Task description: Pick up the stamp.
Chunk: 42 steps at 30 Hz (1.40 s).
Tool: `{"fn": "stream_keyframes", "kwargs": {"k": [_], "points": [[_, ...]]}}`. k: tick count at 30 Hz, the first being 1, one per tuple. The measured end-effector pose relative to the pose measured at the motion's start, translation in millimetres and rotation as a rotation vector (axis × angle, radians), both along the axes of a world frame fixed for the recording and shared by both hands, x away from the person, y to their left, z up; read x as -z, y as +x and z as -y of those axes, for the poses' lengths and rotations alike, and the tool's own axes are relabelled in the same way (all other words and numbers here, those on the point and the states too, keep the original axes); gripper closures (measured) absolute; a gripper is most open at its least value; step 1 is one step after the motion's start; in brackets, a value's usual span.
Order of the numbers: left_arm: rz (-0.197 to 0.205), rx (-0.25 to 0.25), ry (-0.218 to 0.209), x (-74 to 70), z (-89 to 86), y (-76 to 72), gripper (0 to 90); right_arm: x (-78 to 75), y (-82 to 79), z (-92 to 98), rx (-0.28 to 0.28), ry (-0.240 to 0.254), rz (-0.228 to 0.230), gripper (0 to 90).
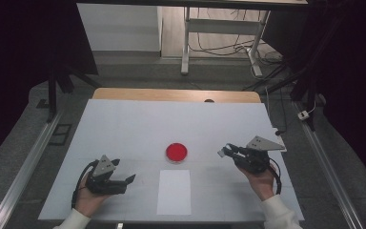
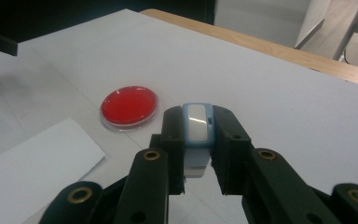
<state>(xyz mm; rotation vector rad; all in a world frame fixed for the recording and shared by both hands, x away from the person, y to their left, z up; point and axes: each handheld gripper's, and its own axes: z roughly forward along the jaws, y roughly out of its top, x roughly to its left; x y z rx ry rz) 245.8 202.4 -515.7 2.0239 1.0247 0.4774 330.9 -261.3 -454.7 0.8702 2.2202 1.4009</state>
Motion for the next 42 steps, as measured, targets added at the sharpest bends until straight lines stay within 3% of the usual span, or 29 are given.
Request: {"fn": "stream_keyframes", "kwargs": {"k": [22,42], "points": [[0.001,-0.007,-0.004,-0.3,-0.9,0.6,17.7,-1.8,-10.1,-20.7,-0.049,0.048,0.015,75.1],[0.001,-0.003,0.0,0.5,0.9,1.3,17.7,4.3,-13.0,-37.0,-0.087,0.05,0.021,75.1]]}}
